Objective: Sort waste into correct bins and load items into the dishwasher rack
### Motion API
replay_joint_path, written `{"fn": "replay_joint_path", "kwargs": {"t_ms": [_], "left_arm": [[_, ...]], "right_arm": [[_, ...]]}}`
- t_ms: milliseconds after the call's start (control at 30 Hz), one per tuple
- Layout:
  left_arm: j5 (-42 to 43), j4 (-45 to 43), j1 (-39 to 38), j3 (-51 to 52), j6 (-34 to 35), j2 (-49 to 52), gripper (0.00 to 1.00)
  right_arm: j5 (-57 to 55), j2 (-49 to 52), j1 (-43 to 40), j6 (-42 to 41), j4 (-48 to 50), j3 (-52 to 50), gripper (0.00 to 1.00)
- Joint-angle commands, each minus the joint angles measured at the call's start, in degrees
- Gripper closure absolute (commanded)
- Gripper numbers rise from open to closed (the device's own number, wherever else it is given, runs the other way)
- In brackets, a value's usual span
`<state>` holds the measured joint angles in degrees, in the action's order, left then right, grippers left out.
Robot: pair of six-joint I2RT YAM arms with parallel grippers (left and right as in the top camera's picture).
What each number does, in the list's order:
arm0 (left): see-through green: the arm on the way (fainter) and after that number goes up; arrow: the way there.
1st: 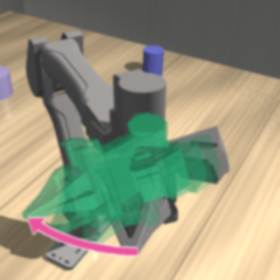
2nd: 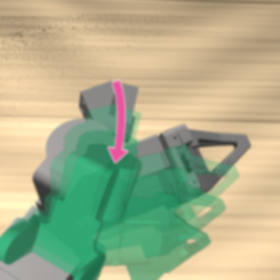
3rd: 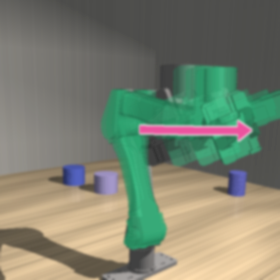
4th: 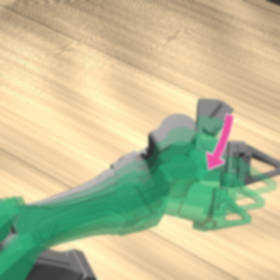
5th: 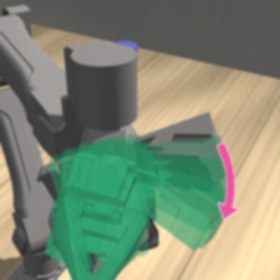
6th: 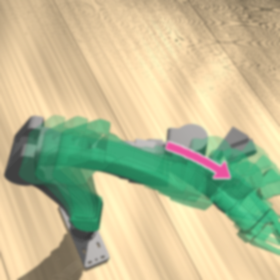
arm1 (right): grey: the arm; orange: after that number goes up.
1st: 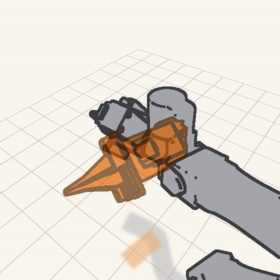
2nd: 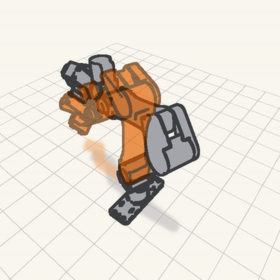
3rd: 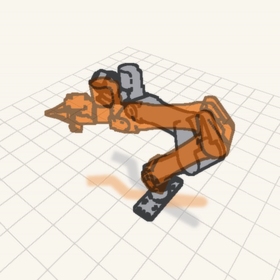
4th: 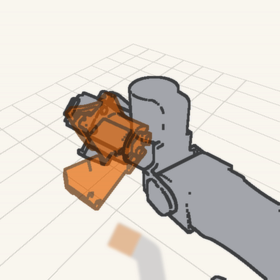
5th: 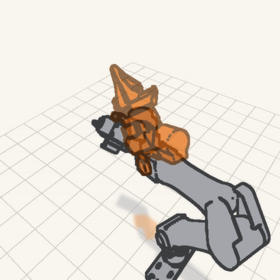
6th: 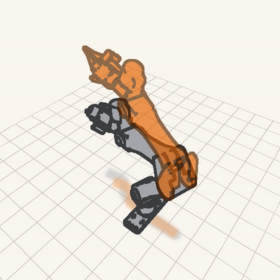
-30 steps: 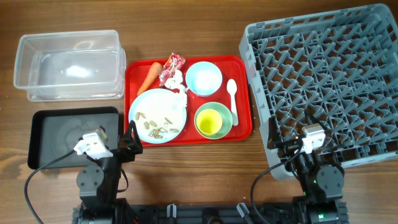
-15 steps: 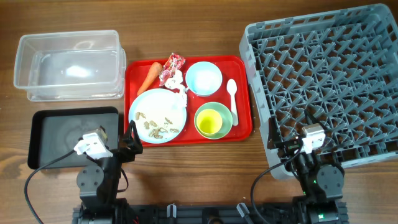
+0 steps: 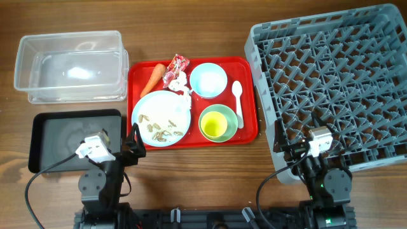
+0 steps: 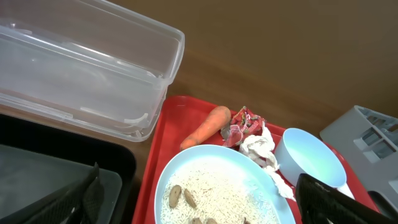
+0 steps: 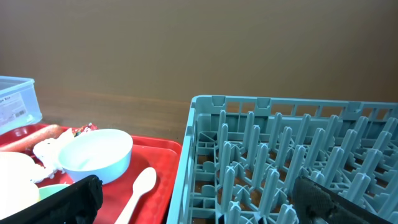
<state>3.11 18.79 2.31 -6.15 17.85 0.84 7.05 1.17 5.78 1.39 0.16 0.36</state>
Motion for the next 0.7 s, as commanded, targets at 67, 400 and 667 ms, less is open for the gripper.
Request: {"fn": "replay_joint_path", "kwargs": {"t_ms": [67,400,667], "left_arm": [[0.28,-0.35,-0.22,0.44,-0.94,-0.46,0.0],[0.94,-4.9,-0.22,0.44,-0.52,-0.46,0.0],[8.44,-9.25,-0.22,0.42,10.05,-0.46,0.0]], "right_arm": [[0.59,-0.35,-0.17,-0.04,0.42,-0.07,0.0],[0.66,-0.35,-0.17,-0.13,0.52,-0.07,0.0],[2.56,-0.15,-0.17,-20.52,0.74,0.0,0.0]]}}
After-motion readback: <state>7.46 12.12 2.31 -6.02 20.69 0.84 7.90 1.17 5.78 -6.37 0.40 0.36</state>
